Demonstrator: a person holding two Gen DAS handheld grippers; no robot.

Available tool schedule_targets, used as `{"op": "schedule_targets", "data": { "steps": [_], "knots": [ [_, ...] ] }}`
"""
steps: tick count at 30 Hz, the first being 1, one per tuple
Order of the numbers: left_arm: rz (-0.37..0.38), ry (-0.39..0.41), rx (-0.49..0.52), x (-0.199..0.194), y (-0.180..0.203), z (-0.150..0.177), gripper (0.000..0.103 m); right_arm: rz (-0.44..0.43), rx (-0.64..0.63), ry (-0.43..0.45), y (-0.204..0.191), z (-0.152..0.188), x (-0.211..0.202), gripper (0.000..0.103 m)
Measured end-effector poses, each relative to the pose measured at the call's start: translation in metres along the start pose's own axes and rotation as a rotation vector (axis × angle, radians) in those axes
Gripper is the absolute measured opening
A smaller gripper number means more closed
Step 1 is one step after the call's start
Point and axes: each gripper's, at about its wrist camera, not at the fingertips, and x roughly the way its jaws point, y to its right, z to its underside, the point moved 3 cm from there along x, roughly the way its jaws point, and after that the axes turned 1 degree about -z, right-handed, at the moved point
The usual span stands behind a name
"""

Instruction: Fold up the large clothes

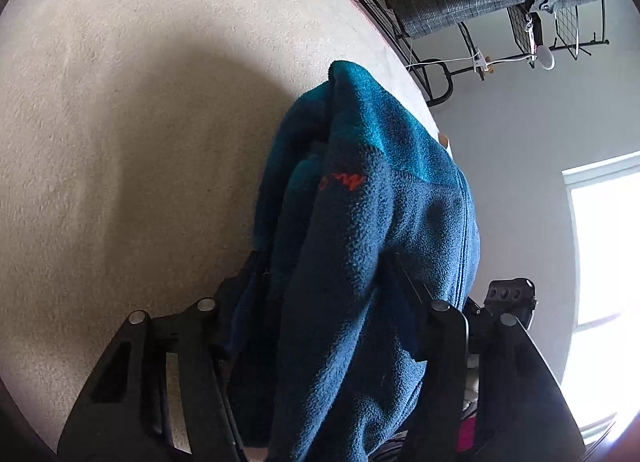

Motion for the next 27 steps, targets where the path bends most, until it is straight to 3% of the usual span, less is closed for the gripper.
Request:
{"op": "schedule_targets", "data": {
  "steps": [3, 8, 11, 20, 27],
  "knots": [
    [-0.019, 0.017, 0.031, -0.002, 0.006, 0.003, 0.044, 0.010, -0.026, 0.012, -0.009, 0.000, 0.001, 0.041],
    [-0.124, 0.069, 0.201, -0.013, 0.036, 0.013, 0.028, 0.158, -0.153, 0.049, -0.041, 0.002, -0.005, 0.029],
    [-0.156, 0.096, 0.251, -0.019, 0.047, 0.020, 0.024, 0.248, -0.215, 0.070, -0.060, 0.004, -0.010, 0.027],
    [-0.139, 0.120, 0.321, -0.035, 0.067, 0.032, 0.021, 0.432, -0.423, 0.146, -0.118, 0.014, -0.029, 0.026],
    [-0.086, 0.121, 0.345, -0.031, 0.094, 0.030, 0.020, 0.500, -0.468, 0.189, -0.134, 0.015, -0.051, 0.025]
  ]
}}
